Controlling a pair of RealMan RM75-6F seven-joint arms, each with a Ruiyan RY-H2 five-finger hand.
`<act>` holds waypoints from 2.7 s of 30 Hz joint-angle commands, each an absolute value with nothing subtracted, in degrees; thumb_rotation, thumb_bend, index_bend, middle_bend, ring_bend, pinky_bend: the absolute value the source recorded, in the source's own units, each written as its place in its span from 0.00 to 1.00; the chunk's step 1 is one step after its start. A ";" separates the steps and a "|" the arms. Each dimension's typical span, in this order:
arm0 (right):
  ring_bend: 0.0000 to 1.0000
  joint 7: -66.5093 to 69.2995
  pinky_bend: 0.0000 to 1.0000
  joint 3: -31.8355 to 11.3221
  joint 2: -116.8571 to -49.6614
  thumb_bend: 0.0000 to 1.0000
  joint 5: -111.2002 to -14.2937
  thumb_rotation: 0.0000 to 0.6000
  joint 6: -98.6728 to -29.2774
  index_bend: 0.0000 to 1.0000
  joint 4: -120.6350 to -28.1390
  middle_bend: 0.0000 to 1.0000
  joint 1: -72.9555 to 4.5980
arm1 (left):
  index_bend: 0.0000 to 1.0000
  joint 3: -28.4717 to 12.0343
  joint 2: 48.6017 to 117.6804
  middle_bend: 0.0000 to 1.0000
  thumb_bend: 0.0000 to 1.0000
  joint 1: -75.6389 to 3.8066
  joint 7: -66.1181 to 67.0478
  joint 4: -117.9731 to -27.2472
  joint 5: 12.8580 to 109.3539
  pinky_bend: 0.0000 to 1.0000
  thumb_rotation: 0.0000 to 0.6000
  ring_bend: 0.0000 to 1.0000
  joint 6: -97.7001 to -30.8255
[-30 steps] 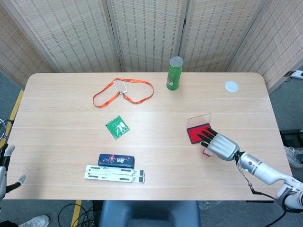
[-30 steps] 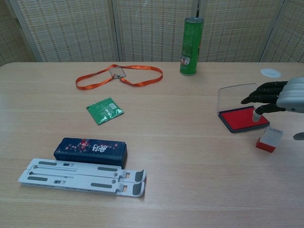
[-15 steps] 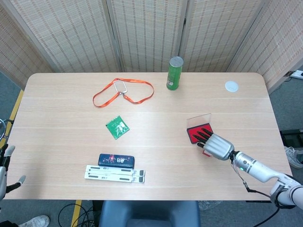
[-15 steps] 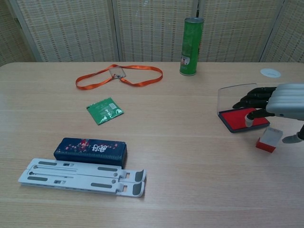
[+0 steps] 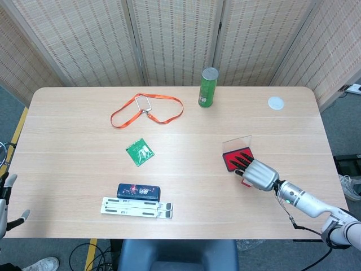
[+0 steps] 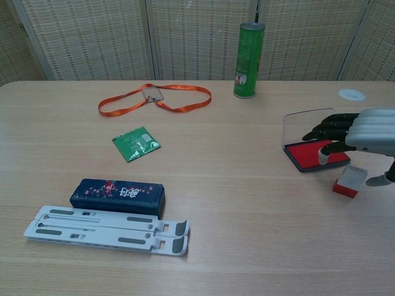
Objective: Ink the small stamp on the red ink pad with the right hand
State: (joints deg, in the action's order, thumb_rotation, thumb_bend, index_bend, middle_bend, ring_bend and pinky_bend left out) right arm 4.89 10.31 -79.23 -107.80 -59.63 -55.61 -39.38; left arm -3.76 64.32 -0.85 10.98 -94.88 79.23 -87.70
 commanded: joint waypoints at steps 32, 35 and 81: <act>0.00 5.33 0.00 11.73 -82.31 0.23 -106.45 1.00 -61.86 0.54 -51.93 0.00 -39.04 | 0.00 -3.74 65.03 0.06 0.23 -1.33 11.21 -93.91 78.92 0.27 1.00 0.10 -86.73; 0.00 5.78 0.00 11.53 -82.39 0.23 -106.18 1.00 -62.77 0.57 -52.06 0.01 -38.73 | 0.00 -3.69 64.98 0.06 0.23 -1.30 11.12 -93.97 79.06 0.27 1.00 0.10 -86.80; 0.90 -21.69 0.84 -0.56 -65.41 0.28 -73.76 1.00 -40.64 0.86 -84.69 1.00 -44.95 | 0.00 -3.08 63.41 0.07 0.23 -1.50 7.22 -94.41 80.96 0.27 1.00 0.10 -86.35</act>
State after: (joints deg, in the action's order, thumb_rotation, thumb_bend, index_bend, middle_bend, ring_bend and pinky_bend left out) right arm -18.08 0.79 -65.41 -76.91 -42.50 -83.95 -43.98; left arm -3.08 63.45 -1.50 7.30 -94.40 80.91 -86.33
